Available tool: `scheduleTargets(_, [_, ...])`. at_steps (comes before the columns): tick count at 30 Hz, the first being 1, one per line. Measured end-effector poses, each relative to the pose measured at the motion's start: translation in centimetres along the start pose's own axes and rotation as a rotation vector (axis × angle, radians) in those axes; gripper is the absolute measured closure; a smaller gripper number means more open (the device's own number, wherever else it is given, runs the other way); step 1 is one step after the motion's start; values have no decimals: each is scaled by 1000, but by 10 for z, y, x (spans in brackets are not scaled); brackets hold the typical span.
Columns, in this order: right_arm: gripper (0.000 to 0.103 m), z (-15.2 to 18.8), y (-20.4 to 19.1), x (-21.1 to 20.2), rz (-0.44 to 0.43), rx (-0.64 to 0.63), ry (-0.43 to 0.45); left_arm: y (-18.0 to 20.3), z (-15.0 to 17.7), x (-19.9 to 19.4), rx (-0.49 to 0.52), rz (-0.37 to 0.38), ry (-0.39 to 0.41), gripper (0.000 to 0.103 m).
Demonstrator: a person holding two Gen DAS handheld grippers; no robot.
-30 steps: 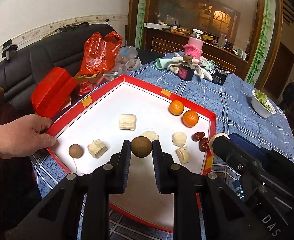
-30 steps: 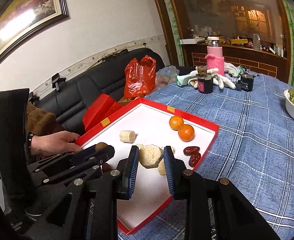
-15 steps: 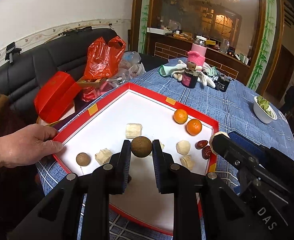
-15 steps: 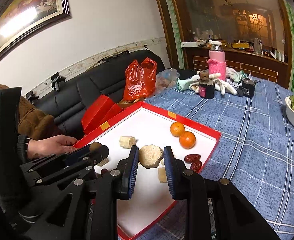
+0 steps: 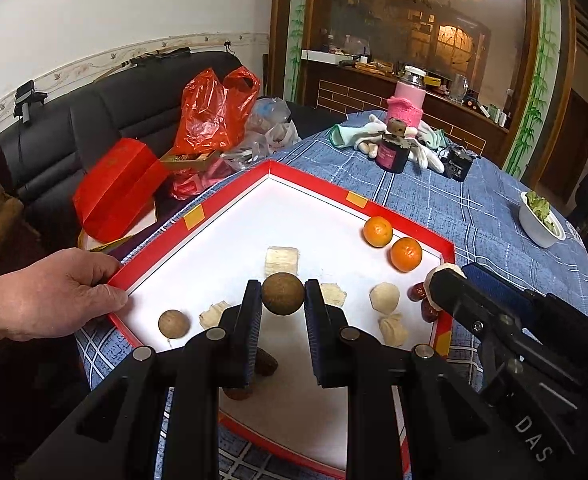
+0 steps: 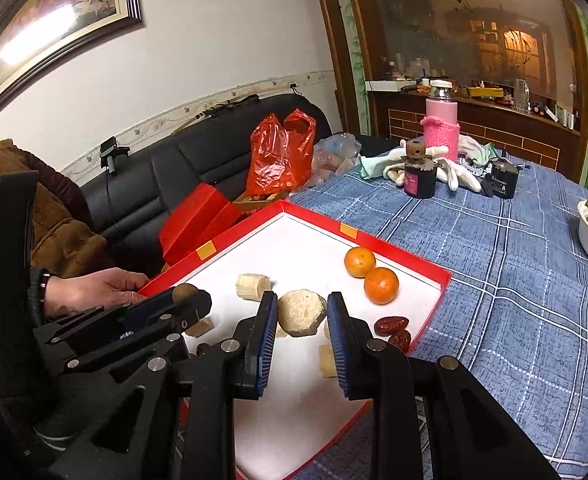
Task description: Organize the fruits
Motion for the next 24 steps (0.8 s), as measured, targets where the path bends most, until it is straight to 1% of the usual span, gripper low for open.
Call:
scheduleTargets(13, [78, -5, -2, 7, -2, -8, -10, -3, -5, 3, -4, -7, 5, 84])
scheduleTargets(24, [78, -8, 3, 27, 14, -5, -49, -5, -10, 8, -1, -8, -5, 84])
Point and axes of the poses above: each gripper's, at about its wrist camera, not at the fingertips, and x roughly the way its jaws point, y to its right, z to its underside, the point moved 7 cm from there along x, roughly the way its jaws point, and after that the axes turned 12 degrees about -y, right-handed, at the moved point
